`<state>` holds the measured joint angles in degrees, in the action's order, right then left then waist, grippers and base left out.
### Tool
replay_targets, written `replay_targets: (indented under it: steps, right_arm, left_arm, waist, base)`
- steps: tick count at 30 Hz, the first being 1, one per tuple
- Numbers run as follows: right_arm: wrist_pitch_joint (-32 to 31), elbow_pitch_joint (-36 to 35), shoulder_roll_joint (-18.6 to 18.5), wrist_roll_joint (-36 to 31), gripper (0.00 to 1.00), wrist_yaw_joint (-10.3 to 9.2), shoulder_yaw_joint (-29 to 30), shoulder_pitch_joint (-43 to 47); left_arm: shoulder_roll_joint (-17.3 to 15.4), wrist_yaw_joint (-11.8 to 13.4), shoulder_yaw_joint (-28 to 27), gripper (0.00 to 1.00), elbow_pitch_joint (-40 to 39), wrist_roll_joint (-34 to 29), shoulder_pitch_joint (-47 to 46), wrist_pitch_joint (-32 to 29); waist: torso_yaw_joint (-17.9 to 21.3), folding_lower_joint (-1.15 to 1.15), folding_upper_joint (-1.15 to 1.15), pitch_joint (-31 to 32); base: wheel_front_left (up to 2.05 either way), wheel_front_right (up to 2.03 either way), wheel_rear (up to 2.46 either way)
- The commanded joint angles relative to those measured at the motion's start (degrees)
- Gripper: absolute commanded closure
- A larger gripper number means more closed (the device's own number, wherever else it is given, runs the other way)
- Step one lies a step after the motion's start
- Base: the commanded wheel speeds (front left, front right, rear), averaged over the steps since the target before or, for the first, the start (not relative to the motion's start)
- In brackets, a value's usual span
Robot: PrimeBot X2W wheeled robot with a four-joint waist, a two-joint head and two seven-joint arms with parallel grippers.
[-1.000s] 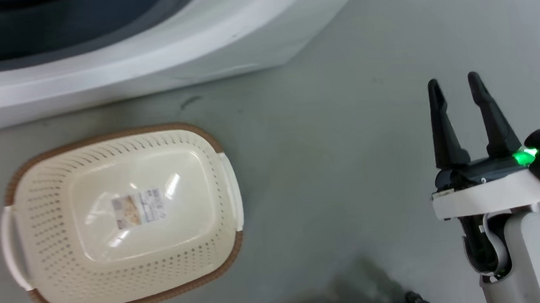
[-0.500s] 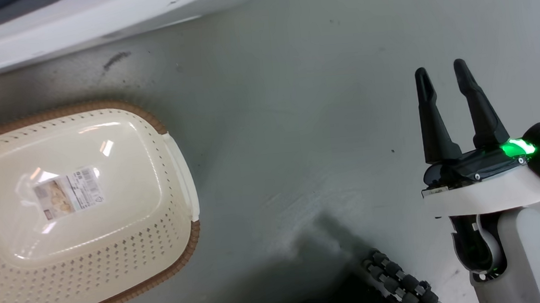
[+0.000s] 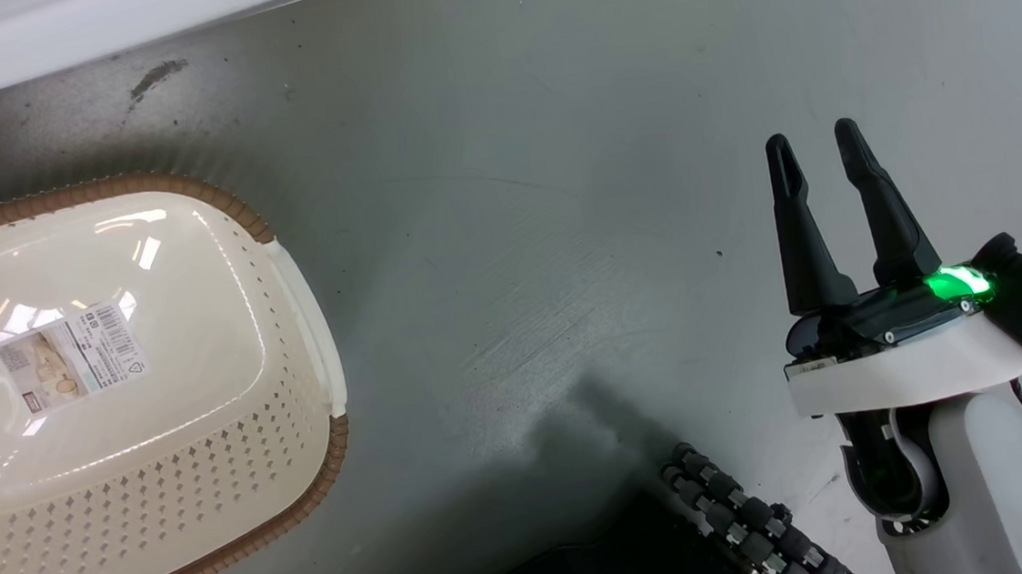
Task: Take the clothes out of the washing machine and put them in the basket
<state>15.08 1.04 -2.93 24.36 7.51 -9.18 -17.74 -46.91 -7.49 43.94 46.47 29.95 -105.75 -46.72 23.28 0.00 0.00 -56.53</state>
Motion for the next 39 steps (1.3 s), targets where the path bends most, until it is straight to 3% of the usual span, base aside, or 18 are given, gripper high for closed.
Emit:
replay_targets:
  steps: [1,2,3,10,17,22,25,32,39]
  right_arm:
    - [0.1,0.1,0.1,0.3,0.00,-0.04,0.2,-1.2]
    - [0.1,0.0,0.1,0.3,0.00,-0.04,0.2,-1.2]
    - [0.1,-0.1,0.1,0.4,0.00,-0.04,0.4,-1.3]
    - [0.1,0.1,0.1,-0.2,0.00,-0.04,1.1,-1.6]
    - [0.1,0.9,0.1,-2.1,0.00,-0.04,2.3,-1.4]
    - [0.1,2.2,0.0,-4.8,0.00,-0.04,5.4,-0.4]
    - [0.1,2.5,0.1,-5.6,0.00,-0.04,6.1,0.2]
    - [0.1,4.1,0.0,-7.3,0.00,-0.04,8.8,2.5]
    - [0.1,5.1,0.0,-10.5,0.00,-0.04,9.9,5.3]
  left_arm:
    - [-1.0,0.1,0.8,0.09,0.8,0.4,0.7,-0.7]
    - [-0.9,0.1,1.5,0.96,0.4,0.8,1.3,-1.1]
    - [-1.0,0.1,2.2,1.00,-0.1,1.2,1.7,-1.4]
    - [-0.9,0.3,2.2,1.00,-1.4,2.2,0.0,4.4]
    - [1.7,1.7,1.5,1.00,1.1,2.1,3.5,17.6]
    - [6.1,3.6,0.5,1.00,5.1,3.8,10.1,31.0]
    - [7.4,3.4,-0.2,1.00,6.4,4.9,12.1,34.6]
    - [13.1,3.7,-2.6,1.00,10.0,9.0,24.0,51.3]
    - [17.7,4.7,-4.4,1.00,11.0,11.1,34.3,61.3]
  waist:
    - [0.0,0.00,0.00,-0.2]
    - [0.0,0.00,0.00,-0.2]
    - [-0.1,0.00,0.00,-0.2]
    - [-0.8,0.00,0.00,0.4]
    - [-2.7,0.00,0.00,4.9]
    - [-5.5,0.00,0.00,11.4]
    - [-6.5,0.00,0.00,13.6]
    - [-9.8,0.00,0.00,23.0]
    - [-12.6,0.00,0.00,30.8]
  base:
    - [0.00,0.00,0.00]
    - [0.00,0.00,0.00]
    - [0.00,0.00,0.00]
    - [0.00,0.00,0.00]
    - [0.00,0.00,0.00]
    - [0.00,0.00,0.00]
    - [0.00,0.00,0.00]
    - [0.00,0.00,0.00]
    - [0.00,0.00,0.00]
